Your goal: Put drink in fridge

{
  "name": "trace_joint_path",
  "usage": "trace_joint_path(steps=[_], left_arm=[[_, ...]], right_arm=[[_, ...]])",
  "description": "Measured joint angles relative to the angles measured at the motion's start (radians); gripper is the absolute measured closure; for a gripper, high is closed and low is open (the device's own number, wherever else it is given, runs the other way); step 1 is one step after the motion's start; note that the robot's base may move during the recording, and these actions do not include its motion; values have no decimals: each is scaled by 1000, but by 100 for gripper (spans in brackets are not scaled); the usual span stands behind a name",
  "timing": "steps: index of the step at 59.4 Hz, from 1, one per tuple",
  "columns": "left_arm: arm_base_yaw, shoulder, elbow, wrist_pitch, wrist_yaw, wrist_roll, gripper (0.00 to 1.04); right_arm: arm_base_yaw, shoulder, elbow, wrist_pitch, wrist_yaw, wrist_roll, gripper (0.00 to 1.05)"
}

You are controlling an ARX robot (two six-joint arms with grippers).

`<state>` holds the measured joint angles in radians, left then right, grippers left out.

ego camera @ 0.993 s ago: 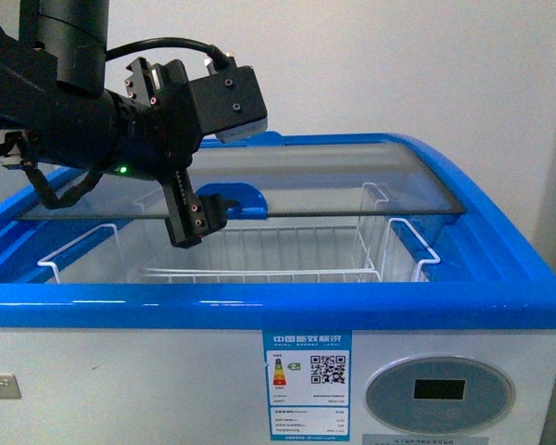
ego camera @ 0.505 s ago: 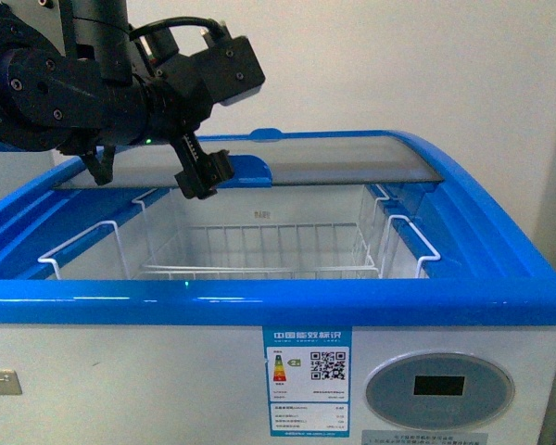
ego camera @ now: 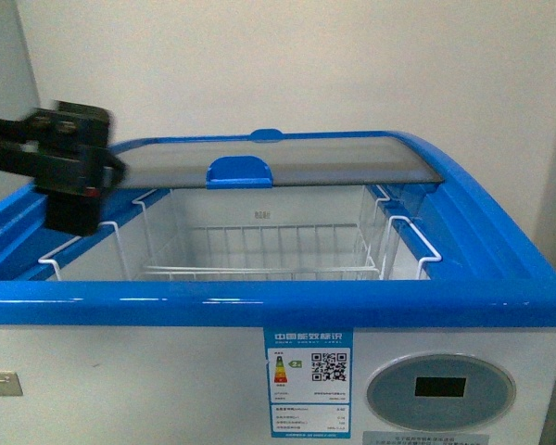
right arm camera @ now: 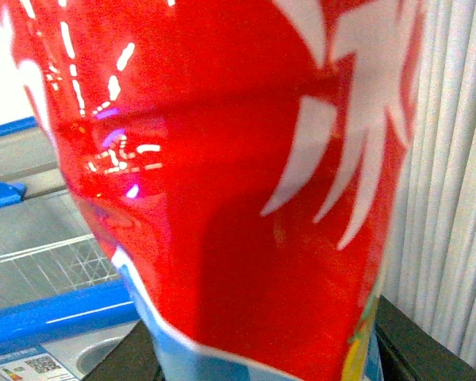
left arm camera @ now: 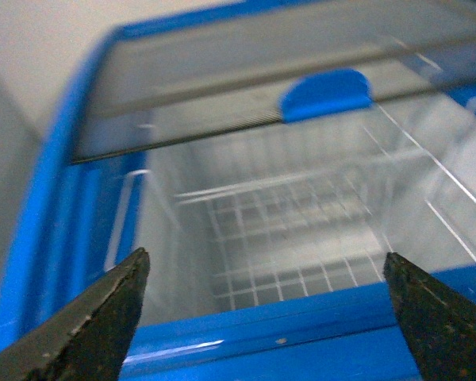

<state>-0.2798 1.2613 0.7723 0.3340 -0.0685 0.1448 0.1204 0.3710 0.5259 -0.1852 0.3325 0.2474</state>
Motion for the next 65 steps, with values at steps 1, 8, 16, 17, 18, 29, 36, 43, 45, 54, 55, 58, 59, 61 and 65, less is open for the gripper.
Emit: trace_joint_path(steps=[1, 8, 16, 17, 18, 29, 36, 43, 45, 54, 55, 58, 59, 61, 65], left_arm=[[4, -61, -85, 90, -77, -38, 21], [96, -308, -348, 196, -86, -100, 39], [166, -517, -535, 159, -52, -123, 55], [171, -542, -557, 156, -42, -126, 58], [174, -553, -566, 156, -37, -127, 60], [247, -630, -623, 140, 61, -134, 83], [274, -669, -644, 129, 61, -136, 97], [275, -717, -668, 105, 69, -140, 102], [275, -730, -675, 99, 69, -140, 102], [275, -798, -705, 59, 69, -140, 102], [275, -806, -707, 53, 69, -140, 102], [275, -822, -712, 42, 69, -140, 102], [275, -830, -714, 36, 69, -140, 102], [275, -838, -716, 31, 69, -140, 102], [275, -859, -721, 18, 69, -140, 102]], right_arm=[[0, 0, 0, 0, 0, 0, 64], [-47, 30, 53, -132, -129, -22, 64], [-145, 95, 150, -367, -365, -112, 64], [-151, 101, 155, -376, -383, -123, 64], [-162, 119, 159, -381, -414, -149, 64], [-156, 278, 237, -283, -534, -335, 64], [-116, 431, 353, -185, -523, -487, 64], [-39, 631, 501, -124, -540, -729, 64], [-24, 671, 528, -129, -550, -782, 64], [62, 1019, 736, -248, -556, -1235, 64], [65, 1040, 751, -250, -549, -1256, 64], [79, 1131, 824, -251, -508, -1347, 64], [81, 1149, 841, -251, -501, -1355, 64], [87, 1197, 888, -254, -484, -1391, 64], [93, 1254, 947, -257, -464, -1430, 64]])
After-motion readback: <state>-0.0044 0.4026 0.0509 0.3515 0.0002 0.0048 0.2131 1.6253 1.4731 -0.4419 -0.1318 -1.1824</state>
